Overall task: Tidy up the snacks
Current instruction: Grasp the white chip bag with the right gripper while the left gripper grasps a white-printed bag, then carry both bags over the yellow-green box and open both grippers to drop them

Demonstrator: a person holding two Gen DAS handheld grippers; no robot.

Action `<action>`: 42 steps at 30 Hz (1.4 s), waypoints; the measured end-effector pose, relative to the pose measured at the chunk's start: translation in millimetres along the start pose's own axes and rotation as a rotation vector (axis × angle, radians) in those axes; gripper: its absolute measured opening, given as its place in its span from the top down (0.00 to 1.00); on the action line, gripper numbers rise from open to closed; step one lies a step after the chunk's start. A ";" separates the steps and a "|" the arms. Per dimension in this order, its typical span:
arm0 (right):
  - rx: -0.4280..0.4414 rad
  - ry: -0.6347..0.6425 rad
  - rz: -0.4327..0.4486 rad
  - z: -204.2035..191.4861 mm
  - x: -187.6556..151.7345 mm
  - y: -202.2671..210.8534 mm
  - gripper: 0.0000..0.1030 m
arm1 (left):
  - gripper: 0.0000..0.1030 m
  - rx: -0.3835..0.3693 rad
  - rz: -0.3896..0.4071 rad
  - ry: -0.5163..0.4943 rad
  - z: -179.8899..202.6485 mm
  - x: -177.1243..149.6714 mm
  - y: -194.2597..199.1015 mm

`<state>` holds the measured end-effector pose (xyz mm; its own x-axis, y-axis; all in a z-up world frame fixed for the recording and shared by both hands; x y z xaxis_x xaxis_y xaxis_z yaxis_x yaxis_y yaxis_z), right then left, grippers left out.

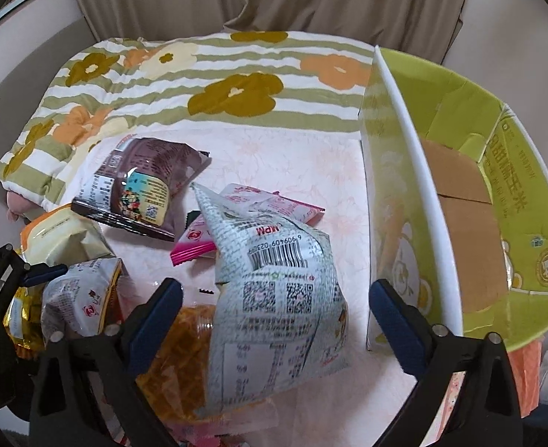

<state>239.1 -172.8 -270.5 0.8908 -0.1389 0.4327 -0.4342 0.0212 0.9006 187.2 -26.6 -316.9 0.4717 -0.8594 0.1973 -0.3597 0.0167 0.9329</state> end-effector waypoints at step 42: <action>0.218 0.006 0.234 37.9 15.0 119.1 0.58 | 0.50 0.118 0.196 0.297 -23.3 61.2 129.7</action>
<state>195.7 -209.9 -158.3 0.7637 -0.1494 0.6280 -0.6454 -0.1606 0.7467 188.2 -65.1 -176.8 0.5917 -0.6594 0.4638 -0.5487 0.0921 0.8309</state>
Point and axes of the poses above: each gripper's, at about its wrist camera, not at the fingertips, and y roughly against the way its jaws point, z to its right, x to its top, the point moved 6 cm from there along -y, roughly the way its jaws point, and after that the axes turned 10 degrees about -y, right-handed, at the moved point
